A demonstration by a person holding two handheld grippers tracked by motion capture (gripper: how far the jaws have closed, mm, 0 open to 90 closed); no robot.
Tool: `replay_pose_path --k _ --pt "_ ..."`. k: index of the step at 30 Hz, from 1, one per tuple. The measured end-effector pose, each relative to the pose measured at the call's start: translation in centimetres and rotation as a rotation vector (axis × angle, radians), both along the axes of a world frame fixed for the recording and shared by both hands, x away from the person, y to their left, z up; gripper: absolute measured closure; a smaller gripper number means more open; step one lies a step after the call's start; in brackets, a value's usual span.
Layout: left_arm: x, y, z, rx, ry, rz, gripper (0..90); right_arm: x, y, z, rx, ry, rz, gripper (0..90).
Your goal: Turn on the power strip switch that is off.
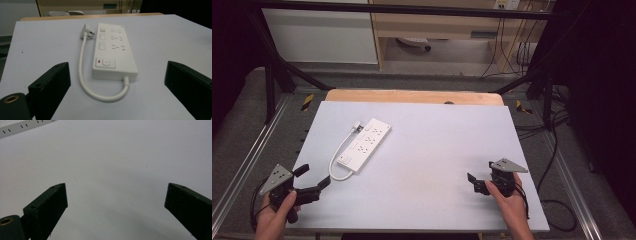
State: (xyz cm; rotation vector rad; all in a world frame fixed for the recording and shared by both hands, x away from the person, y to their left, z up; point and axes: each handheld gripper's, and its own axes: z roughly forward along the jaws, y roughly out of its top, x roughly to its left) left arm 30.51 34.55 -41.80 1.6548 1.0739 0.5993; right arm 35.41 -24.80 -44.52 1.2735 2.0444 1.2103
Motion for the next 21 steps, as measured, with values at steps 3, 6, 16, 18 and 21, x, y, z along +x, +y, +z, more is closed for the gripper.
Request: replay_pose_path --k 3,6,16,18,21 --pt "-0.07 0.16 0.02 -0.011 -0.002 0.001 6.8 0.09 0.23 -0.05 -0.002 -0.003 0.006 4.9" --pt "-0.11 0.21 0.07 -0.014 -0.001 0.000 6.7 0.11 0.49 -0.05 -0.003 -0.003 0.013 4.7" --pt "-0.14 -0.10 0.37 -0.027 -0.013 -0.006 6.6 0.10 0.44 0.21 0.004 -0.025 0.018 4.1" --pt "-0.13 -0.04 0.44 -0.029 -0.020 -0.003 6.6 0.08 0.47 0.25 0.011 -0.029 0.018 4.0" --pt "-0.13 -0.04 0.68 -0.044 -0.028 0.013 6.6 0.05 0.53 0.31 0.014 -0.034 0.023 3.9"
